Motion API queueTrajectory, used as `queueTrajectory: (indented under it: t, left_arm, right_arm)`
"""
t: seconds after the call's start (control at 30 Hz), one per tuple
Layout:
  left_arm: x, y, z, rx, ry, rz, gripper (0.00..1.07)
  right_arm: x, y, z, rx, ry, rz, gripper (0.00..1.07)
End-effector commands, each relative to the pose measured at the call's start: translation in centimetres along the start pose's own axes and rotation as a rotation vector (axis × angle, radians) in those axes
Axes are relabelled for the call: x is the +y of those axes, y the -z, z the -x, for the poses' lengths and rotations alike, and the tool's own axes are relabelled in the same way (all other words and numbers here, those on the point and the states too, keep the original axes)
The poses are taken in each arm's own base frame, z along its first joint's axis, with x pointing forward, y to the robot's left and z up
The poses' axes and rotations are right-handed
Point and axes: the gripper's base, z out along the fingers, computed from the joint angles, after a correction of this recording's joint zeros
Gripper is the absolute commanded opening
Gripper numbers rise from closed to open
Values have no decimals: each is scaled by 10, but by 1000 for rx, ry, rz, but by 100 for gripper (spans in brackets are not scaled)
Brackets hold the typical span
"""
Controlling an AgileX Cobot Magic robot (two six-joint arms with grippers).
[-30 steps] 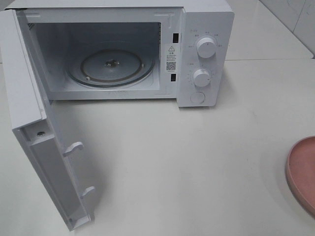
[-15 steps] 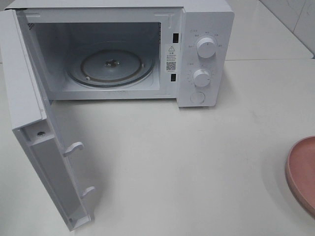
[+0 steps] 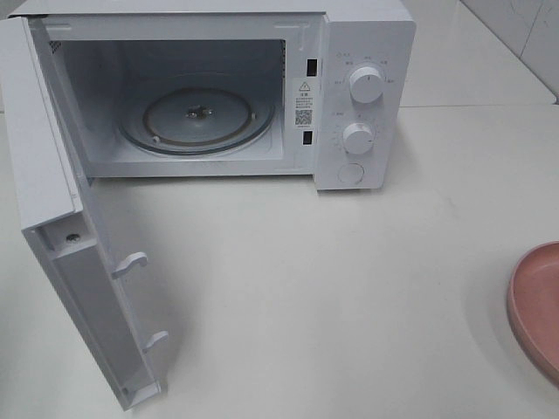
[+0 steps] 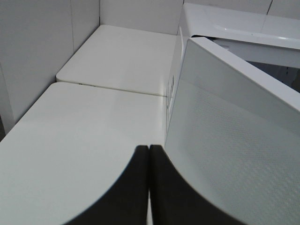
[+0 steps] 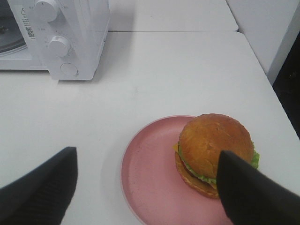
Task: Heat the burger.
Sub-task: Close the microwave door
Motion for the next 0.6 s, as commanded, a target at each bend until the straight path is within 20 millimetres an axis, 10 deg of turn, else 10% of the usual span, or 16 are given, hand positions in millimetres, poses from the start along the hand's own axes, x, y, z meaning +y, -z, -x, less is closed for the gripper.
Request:
queueTrajectory:
  t: [0.03,0.6]
  left_arm:
    - [2,-9,-7,-63,19,6,0]
    - [5,-63,-15,-6,-58,20,0]
  right_arm:
    - [-1,3,-1,-34,0,-4,76]
    - [-1,3,-1,-34,0,-4,76]
